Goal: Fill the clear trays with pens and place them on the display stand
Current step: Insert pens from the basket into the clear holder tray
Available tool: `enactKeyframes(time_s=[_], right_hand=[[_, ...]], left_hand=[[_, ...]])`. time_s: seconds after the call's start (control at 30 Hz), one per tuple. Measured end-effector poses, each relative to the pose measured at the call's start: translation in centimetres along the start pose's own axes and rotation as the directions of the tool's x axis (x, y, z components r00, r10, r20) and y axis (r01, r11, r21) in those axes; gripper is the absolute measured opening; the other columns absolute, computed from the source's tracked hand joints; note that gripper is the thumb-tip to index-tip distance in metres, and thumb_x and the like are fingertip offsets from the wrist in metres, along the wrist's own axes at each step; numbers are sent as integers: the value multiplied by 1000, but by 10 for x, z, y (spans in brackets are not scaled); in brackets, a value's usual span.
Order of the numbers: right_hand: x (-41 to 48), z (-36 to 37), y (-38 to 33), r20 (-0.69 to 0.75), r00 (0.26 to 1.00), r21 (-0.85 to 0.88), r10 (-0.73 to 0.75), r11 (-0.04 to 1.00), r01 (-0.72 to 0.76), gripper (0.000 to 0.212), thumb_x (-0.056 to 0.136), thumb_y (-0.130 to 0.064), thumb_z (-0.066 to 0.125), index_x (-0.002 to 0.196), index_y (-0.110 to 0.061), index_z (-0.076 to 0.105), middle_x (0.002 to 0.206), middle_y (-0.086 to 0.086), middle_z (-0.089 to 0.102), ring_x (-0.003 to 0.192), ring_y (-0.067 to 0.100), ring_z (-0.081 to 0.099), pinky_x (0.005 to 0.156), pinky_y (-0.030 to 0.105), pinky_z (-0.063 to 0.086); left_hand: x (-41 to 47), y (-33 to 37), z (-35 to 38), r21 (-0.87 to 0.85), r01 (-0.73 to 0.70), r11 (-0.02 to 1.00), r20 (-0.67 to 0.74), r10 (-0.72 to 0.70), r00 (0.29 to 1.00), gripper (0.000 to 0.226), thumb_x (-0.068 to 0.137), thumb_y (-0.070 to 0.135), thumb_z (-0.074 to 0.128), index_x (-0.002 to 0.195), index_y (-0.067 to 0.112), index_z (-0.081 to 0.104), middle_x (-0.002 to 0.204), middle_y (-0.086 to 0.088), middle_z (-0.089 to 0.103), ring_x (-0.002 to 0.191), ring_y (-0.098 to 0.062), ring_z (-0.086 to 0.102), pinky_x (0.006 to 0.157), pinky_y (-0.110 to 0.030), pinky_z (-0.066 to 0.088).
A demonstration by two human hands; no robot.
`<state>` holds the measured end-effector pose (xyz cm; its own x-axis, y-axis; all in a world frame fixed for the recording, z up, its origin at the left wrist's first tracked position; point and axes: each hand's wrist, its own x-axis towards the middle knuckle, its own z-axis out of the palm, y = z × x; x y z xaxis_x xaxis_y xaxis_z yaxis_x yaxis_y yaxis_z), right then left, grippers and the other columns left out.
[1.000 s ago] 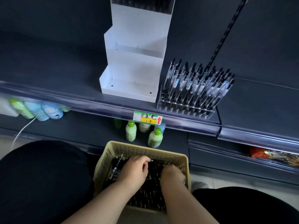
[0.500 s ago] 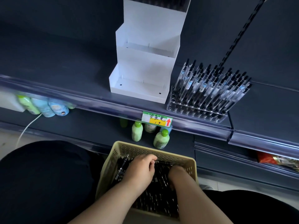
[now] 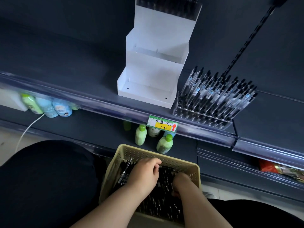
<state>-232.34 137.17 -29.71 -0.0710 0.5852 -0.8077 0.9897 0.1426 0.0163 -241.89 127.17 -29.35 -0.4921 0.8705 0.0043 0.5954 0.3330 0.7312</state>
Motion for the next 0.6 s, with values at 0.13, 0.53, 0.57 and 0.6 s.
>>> enactKeyframes(time_s=[0.13,0.53,0.57,0.6], right_hand=[[-4,-4,9,-36,995,-74,-88,994,85,40,89,-20,58,126,-5,54,132,10,53,120,22,51,96,27,40],[-40,0,44,-156,908,611,-388,684,398,19,97,-22,45,82,-13,51,47,-4,46,34,11,41,37,20,32],[-42,1,44,-173,899,616,-402,668,417,19,97,-22,45,81,-13,51,47,-4,45,34,11,41,37,20,32],[-43,3,44,-192,892,618,-409,656,433,19,97,-22,45,80,-14,50,47,-3,45,34,12,41,38,21,32]], left_hand=[[5,-1,-1,-68,120,990,22,-119,993,27,89,13,53,112,21,64,100,9,65,94,-8,59,82,-15,43],[-1,12,11,-409,441,799,374,-294,880,26,89,26,62,115,21,65,107,4,67,100,-11,62,90,-24,48],[-2,14,11,-418,447,790,377,-297,877,27,89,26,63,115,21,64,105,3,66,98,-12,62,90,-25,49],[-3,15,12,-431,454,780,374,-303,877,27,88,25,64,114,20,63,102,4,66,95,-13,63,88,-26,49]])
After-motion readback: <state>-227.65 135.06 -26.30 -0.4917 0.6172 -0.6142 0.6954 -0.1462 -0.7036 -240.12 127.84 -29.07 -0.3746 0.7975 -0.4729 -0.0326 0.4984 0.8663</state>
